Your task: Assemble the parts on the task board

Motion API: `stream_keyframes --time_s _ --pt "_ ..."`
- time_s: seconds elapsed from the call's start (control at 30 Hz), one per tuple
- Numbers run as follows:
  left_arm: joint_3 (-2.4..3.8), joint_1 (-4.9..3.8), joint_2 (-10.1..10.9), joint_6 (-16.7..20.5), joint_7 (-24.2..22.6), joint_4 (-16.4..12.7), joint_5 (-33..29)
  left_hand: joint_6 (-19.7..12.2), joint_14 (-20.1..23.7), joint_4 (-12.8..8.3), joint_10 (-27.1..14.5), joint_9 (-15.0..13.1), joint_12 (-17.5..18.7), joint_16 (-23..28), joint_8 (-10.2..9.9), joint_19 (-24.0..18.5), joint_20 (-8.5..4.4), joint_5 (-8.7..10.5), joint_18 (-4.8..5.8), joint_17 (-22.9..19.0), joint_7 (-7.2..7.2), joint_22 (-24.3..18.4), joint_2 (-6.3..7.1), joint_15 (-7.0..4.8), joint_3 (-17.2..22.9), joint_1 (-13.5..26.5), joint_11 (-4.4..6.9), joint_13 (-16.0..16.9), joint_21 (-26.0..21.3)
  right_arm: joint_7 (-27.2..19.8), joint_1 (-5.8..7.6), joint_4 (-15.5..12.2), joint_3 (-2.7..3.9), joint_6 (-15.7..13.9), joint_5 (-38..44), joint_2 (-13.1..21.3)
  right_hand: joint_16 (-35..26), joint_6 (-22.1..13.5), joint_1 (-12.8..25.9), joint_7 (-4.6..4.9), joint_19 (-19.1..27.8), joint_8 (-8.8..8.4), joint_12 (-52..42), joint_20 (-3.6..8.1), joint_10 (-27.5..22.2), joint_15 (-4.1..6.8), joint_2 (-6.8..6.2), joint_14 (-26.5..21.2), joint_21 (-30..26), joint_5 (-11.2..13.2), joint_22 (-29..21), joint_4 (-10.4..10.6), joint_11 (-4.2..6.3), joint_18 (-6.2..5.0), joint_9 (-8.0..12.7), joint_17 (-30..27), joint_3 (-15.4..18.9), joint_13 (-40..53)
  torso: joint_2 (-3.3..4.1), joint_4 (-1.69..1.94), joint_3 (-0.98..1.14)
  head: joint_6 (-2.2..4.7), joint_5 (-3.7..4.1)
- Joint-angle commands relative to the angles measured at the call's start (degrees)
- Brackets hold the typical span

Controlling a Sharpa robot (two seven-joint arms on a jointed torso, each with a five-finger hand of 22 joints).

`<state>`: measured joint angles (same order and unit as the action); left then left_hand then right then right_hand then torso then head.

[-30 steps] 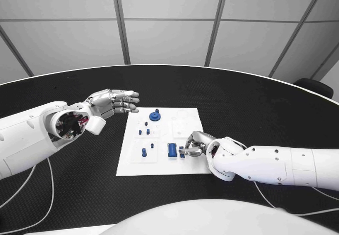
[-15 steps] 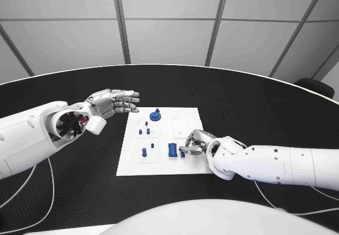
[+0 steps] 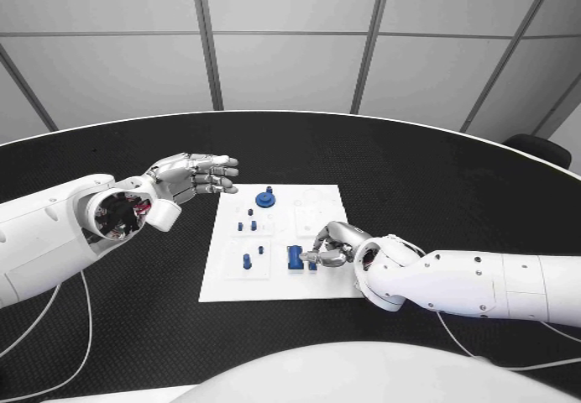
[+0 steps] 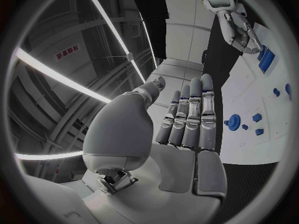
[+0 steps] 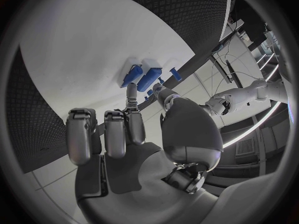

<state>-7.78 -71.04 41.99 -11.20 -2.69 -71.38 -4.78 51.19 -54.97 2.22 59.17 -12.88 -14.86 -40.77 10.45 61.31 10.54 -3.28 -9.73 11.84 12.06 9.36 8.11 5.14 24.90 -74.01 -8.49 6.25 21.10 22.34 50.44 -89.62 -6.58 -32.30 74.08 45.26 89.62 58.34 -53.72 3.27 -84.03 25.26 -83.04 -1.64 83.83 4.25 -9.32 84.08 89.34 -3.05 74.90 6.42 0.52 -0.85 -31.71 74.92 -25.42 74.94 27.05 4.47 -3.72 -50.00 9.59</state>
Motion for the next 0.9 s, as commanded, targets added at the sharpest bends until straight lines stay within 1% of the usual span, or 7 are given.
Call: stream_keyframes --time_s 0.03,0.17,0.33,0.43,0.67,0.8,0.9 --pt "0.00 0.00 0.0 0.0 0.0 0.0 0.0 -0.5 0.4 0.4 -0.4 0.1 -0.2 0.2 0.0 0.5 0.02 0.24 -0.69 0.1 0.06 -0.1 0.05 0.13 0.1 -0.3 -0.07 0.0 -0.3 0.2 0.00 -0.2 -0.01 0.3 0.0 0.5 0.4 0.1 -1.0 0.01 -5.9 0.23 -0.1 0.47 3.3 0.43 0.38 5.9 0.3 -0.2 15.0 -0.1 0.45 0.78 -0.1 15.1 0.4 11.6 0.06 0.01 -0.06 0.00 -0.01" --pt "0.00 0.00 0.1 0.1 0.0 -0.1 0.0 -0.5 0.4 0.4 -0.4 0.1 -0.2 0.2 0.0 0.5 0.02 0.24 -0.69 0.1 0.06 -0.1 0.05 0.13 0.1 -0.3 -0.07 0.0 -0.3 0.5 0.00 -0.5 -0.03 1.0 0.0 1.1 0.4 0.0 -2.3 0.00 -5.9 0.29 -0.1 0.49 3.3 0.44 0.79 5.9 0.4 -0.3 15.0 -0.3 0.46 0.81 -0.1 15.1 0.5 11.6 0.05 -0.04 -0.03 0.00 -0.11" --pt "0.00 0.00 0.2 0.0 0.0 -0.1 0.0 -0.5 0.4 0.4 -0.4 0.1 -0.2 0.2 0.0 0.5 0.02 0.24 -0.69 0.1 0.06 -0.1 0.05 0.13 0.1 -0.3 -0.07 0.0 -0.3 0.7 -0.01 -0.9 -0.04 1.6 0.0 1.5 0.4 -0.1 -3.1 -0.02 -5.9 0.33 -0.1 0.49 3.3 0.45 0.98 5.9 0.5 -0.4 15.0 -0.5 0.48 0.82 -0.1 15.1 0.5 11.6 0.03 0.02 0.03 0.00 -0.10" --pt "0.00 0.00 0.2 0.0 0.0 -0.2 0.0 -0.5 0.4 0.4 -0.4 0.1 -0.2 0.2 0.0 0.5 0.02 0.24 -0.69 0.1 0.06 -0.1 0.05 0.13 0.1 -0.3 -0.07 0.0 -0.3 0.8 -0.03 -1.2 -0.05 1.8 0.0 1.7 0.4 -0.1 -3.3 -0.03 -5.9 0.34 -0.1 0.49 3.3 0.46 1.03 5.9 0.5 -0.4 15.0 -0.6 0.48 0.81 -0.1 15.1 0.5 11.6 0.00 -0.03 0.05 0.00 -0.10" --pt "0.00 0.00 0.3 0.1 0.0 -0.2 0.0 -0.5 0.4 0.4 -0.4 0.1 -0.2 0.2 0.0 0.5 0.02 0.24 -0.69 0.1 0.06 -0.1 0.05 0.13 0.1 -0.3 -0.07 0.0 -0.3 1.0 -0.08 -1.7 -0.07 2.6 0.0 2.4 0.4 0.0 -3.6 -0.05 -5.9 0.38 -0.1 0.50 3.3 0.47 1.13 5.9 0.5 -0.4 15.1 -0.7 0.50 0.82 -0.1 15.1 0.5 11.7 0.04 -0.01 -0.01 0.00 -0.08" --pt "0.00 0.00 0.3 0.1 0.0 -0.2 0.0 -0.5 0.4 0.4 -0.4 0.1 -0.2 0.2 0.0 0.5 0.02 0.24 -0.69 0.1 0.06 -0.1 0.05 0.13 0.1 -0.3 -0.07 0.0 -0.3 1.0 -0.12 -1.8 -0.09 3.0 0.0 2.7 0.4 0.0 -4.0 -0.08 -6.0 0.40 -0.1 0.50 3.3 0.48 1.19 5.9 0.6 -0.4 15.1 -0.8 0.52 0.84 -0.1 15.1 0.5 11.7 0.02 -0.03 -0.01 0.00 -0.12" --pt "0.00 0.00 0.4 0.1 0.0 -0.3 0.0 -0.5 0.4 0.4 -0.4 0.1 -0.2 0.2 0.0 0.5 0.02 0.24 -0.69 0.1 0.06 -0.1 0.05 0.13 0.1 -0.3 -0.07 0.0 -0.3 1.0 -0.15 -1.9 -0.09 3.3 0.0 2.9 0.4 0.0 -4.0 -0.08 -6.0 0.41 -0.1 0.50 3.3 0.48 1.20 5.9 0.6 -0.4 15.1 -0.8 0.53 0.84 -0.1 15.1 0.5 11.7 0.08 0.04 0.01 0.00 -0.12"
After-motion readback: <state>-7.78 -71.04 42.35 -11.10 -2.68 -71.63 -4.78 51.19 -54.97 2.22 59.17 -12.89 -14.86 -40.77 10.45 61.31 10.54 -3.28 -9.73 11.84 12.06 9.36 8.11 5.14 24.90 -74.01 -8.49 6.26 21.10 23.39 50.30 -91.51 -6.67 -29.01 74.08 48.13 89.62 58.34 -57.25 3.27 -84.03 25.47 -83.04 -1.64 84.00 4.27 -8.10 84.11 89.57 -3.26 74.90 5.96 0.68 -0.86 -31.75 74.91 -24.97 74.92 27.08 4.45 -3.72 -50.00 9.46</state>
